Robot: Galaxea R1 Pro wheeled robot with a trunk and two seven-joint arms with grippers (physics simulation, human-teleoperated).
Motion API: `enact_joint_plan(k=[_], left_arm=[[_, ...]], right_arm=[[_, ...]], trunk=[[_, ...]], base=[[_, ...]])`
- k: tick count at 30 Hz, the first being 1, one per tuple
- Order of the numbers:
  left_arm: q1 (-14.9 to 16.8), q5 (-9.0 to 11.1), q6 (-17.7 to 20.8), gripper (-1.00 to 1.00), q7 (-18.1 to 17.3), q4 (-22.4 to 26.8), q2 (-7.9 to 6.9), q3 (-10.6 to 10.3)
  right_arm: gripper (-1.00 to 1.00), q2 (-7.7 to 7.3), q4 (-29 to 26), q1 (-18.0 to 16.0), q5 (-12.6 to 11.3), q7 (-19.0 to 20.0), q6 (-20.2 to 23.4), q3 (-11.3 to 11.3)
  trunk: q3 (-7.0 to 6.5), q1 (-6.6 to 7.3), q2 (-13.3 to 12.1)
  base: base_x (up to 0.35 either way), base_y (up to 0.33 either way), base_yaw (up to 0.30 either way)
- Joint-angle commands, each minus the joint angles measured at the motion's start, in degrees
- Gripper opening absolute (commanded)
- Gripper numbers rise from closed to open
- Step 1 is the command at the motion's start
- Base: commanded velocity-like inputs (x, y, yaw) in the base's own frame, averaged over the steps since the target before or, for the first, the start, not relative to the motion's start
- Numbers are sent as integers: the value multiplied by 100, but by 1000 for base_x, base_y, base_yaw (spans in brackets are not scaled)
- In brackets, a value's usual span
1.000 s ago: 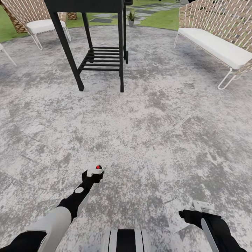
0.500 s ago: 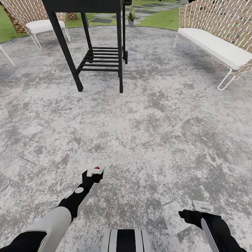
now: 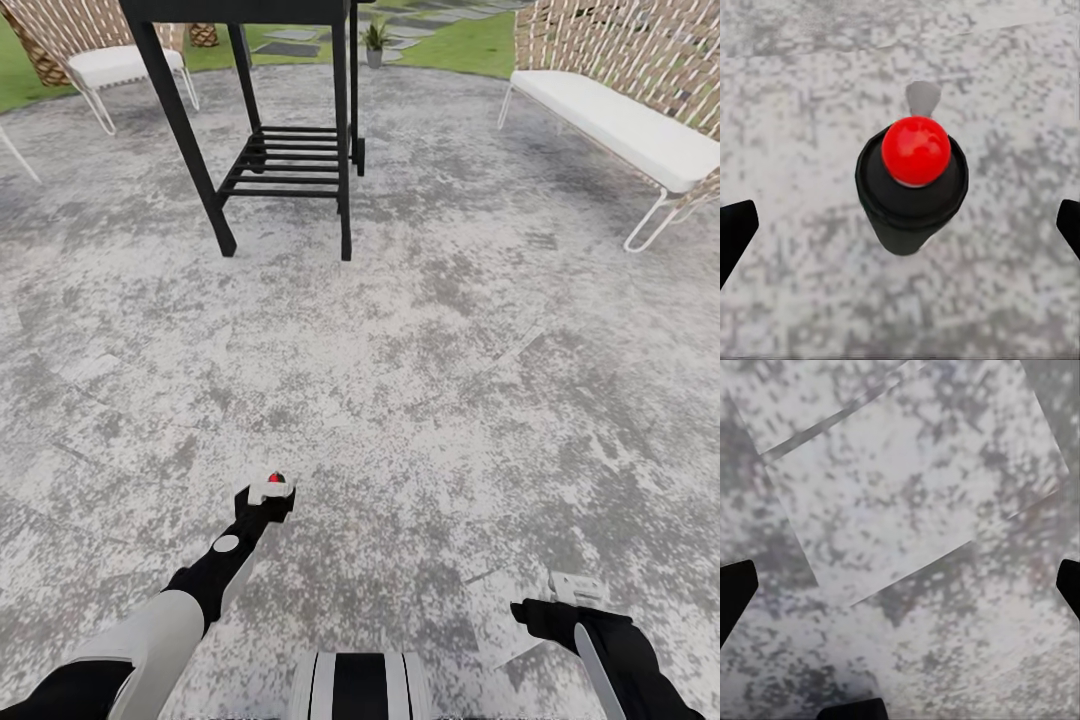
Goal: Pick up the pesticide atomizer in the garden and spray insectifuge to fully cover both potted plants in the garden.
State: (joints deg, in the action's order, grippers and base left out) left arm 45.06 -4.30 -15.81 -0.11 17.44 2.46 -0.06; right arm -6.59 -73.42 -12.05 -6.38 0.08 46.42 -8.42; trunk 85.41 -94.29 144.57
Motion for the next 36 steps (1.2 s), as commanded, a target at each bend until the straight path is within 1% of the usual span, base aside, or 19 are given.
enact_joint_plan(k=[1, 5, 17, 23, 36], left_arm=[[3, -45, -19, 100, 3, -4, 1, 6], [3, -45, -19, 100, 2, -4, 1, 6], [3, -45, -19, 100, 2, -4, 1, 6], [3, -45, -19, 100, 3, -4, 1, 6], [3, -45, -19, 100, 3, -4, -1, 6]], right_arm=[[100, 0, -5, -2, -31, 1, 25, -4], [100, 0, -5, -1, -32, 1, 25, -4], [100, 0, -5, 0, -31, 1, 25, -5], [100, -1, -5, -1, -30, 1, 25, -4], [100, 0, -5, 0, -30, 1, 25, -3]], trunk=[[26, -1, 3], [116, -12, 8], [116, -12, 8], [116, -12, 8], [116, -12, 8]], base=[[0, 0, 0], [0, 0, 0], [0, 0, 0], [110, 0, 0], [14, 0, 0]])
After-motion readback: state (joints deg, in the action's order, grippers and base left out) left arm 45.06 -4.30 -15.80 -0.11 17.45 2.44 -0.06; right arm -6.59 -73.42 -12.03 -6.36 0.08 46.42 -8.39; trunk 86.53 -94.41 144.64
